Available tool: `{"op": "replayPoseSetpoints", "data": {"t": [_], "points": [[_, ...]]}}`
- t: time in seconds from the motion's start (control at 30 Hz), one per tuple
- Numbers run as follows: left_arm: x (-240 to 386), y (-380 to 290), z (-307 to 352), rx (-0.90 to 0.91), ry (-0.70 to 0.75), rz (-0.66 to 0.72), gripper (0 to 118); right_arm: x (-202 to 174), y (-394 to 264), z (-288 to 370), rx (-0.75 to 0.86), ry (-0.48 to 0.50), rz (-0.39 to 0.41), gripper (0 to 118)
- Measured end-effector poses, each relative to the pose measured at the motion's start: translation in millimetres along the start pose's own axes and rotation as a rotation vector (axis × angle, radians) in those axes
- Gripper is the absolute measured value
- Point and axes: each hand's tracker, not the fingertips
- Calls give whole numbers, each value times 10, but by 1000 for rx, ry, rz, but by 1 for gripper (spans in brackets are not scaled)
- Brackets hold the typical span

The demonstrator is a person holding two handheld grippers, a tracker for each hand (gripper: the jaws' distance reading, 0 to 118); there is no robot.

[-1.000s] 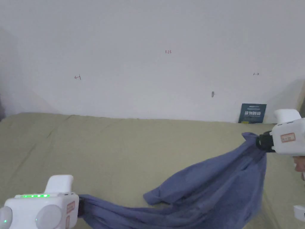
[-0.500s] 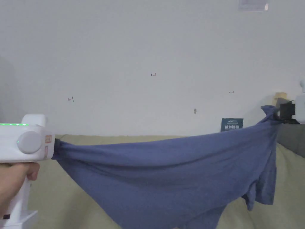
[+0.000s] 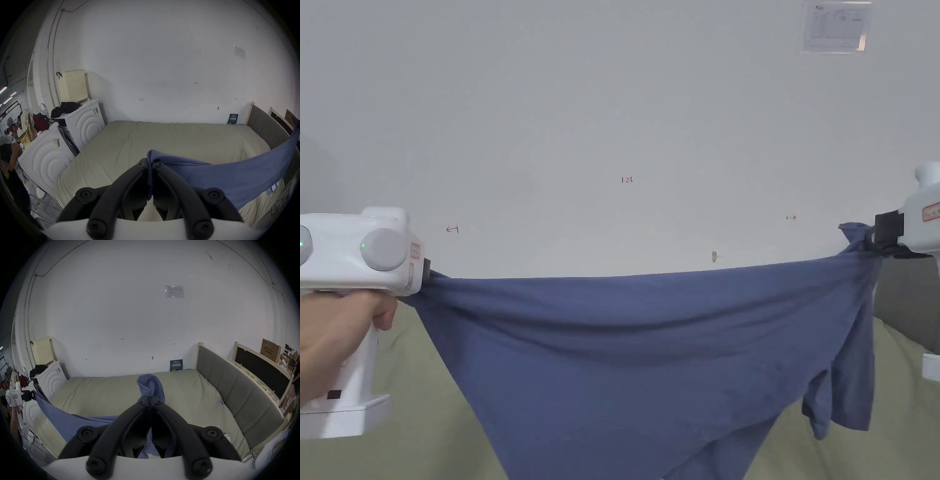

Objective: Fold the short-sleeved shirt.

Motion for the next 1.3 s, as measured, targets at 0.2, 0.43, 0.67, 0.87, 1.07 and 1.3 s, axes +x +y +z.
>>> {"op": "replayPoseSetpoints", "data": {"t": [0.2,0.43,0.67,0.87,1.07,1.3], "points": [[43,237,-392,10,31,36,2,-134,246,-465,1,7,15,3],[162,594,-979,30,83,45,2,-233,591,-1186,15,7,20,3],[413,798,-1650,18,133,34,2,-262,683,-1949,4,0,15,3],[626,720,-2126,-8,128,43,2,-207,507,-2416,-24,-32,32,3],[758,216,-2388,-63,121,-7,2,-24,-34,-2639,-103,-30,15,3],[784,-542,-2197,-154,69,-62,2,134,-1259,-2347,-239,-10,20,3]]}}
